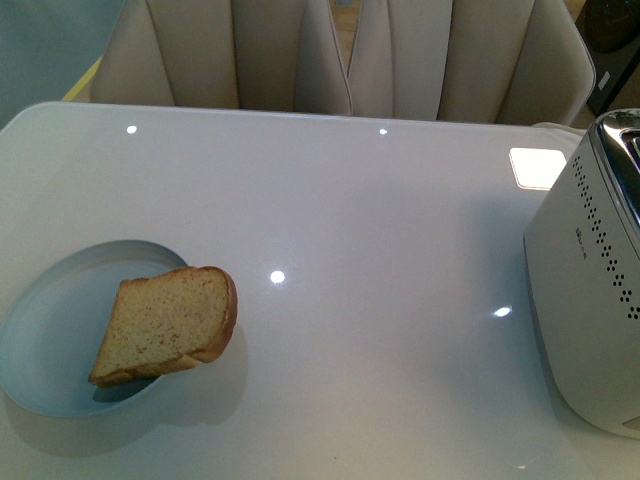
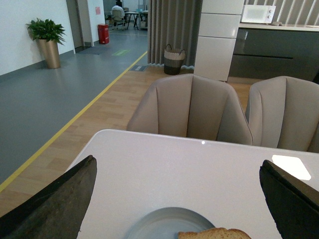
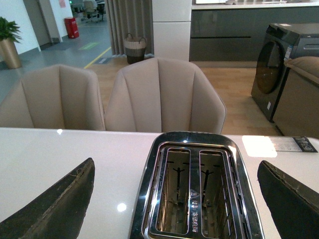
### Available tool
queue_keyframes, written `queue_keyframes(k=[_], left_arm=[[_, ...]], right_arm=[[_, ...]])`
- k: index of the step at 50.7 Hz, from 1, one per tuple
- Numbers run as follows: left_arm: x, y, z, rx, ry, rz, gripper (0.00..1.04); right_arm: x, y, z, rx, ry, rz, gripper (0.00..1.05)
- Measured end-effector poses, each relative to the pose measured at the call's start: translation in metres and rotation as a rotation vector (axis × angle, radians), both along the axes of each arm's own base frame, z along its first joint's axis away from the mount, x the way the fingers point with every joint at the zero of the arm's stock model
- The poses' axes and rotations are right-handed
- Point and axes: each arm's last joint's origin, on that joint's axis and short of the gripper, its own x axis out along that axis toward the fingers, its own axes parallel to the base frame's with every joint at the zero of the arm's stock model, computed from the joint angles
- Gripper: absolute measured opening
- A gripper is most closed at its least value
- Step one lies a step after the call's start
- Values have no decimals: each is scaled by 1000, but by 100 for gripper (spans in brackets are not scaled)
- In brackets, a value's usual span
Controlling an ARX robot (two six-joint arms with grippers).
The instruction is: Left arm holds plate, right arm toasts bread
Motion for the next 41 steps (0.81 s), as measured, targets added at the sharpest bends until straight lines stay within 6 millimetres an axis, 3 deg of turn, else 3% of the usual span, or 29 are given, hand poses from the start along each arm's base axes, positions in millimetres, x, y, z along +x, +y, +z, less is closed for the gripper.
queue_keyframes(k=[23,29,33,41], left_arm=[[0,0,0,0,1,0,98],[4,0,-3,-14,522,-178,98],[9,-2,-7,-12,587,-195,98],[25,-6,0,2,558,-218,98]], right_arm=[[0,0,0,0,0,0,96],[0,0,0,0,0,1,96],[0,0,0,0,0,0,96],[0,0,0,0,0,1,96]])
